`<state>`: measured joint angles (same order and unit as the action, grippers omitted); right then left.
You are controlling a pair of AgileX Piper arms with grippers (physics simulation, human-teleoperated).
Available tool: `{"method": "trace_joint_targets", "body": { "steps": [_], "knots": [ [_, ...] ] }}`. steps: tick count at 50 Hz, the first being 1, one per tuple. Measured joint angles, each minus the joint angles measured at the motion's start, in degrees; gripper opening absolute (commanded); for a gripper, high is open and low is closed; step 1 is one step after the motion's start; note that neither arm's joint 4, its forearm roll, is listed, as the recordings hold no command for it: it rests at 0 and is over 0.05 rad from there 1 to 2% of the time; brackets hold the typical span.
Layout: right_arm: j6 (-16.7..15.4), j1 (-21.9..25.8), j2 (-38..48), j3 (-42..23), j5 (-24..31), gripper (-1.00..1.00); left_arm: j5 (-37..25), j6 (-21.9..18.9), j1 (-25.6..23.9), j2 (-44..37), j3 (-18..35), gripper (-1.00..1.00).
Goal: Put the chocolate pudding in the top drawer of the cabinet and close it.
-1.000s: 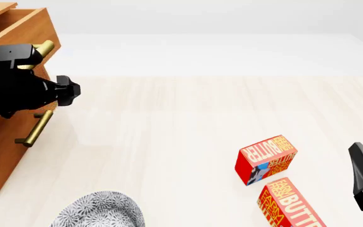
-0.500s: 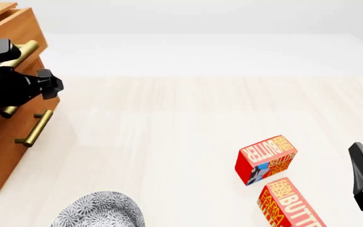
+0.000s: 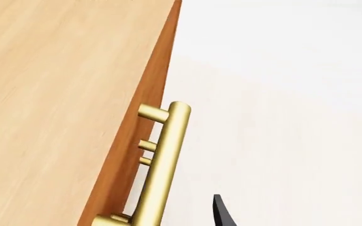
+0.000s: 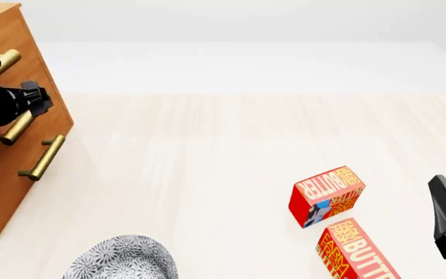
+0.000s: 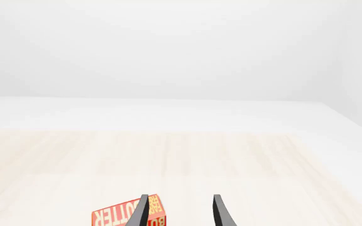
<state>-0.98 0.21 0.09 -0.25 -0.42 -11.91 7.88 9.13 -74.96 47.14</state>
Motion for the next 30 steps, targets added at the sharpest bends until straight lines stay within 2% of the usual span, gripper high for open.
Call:
{"method": "trace_joint_targets", "body": {
  "steps": [22, 30],
  "knots": [
    [0.0, 0.0, 0.0, 0.0, 0.0, 1.00, -1.4, -0.2, 0.3, 0.0, 0.1, 1.00],
    [0.0, 0.0, 0.0, 0.0, 0.0, 1.00, -3.9, 0.3, 0.7, 1.9, 0.4, 1.00]
  ]
}}
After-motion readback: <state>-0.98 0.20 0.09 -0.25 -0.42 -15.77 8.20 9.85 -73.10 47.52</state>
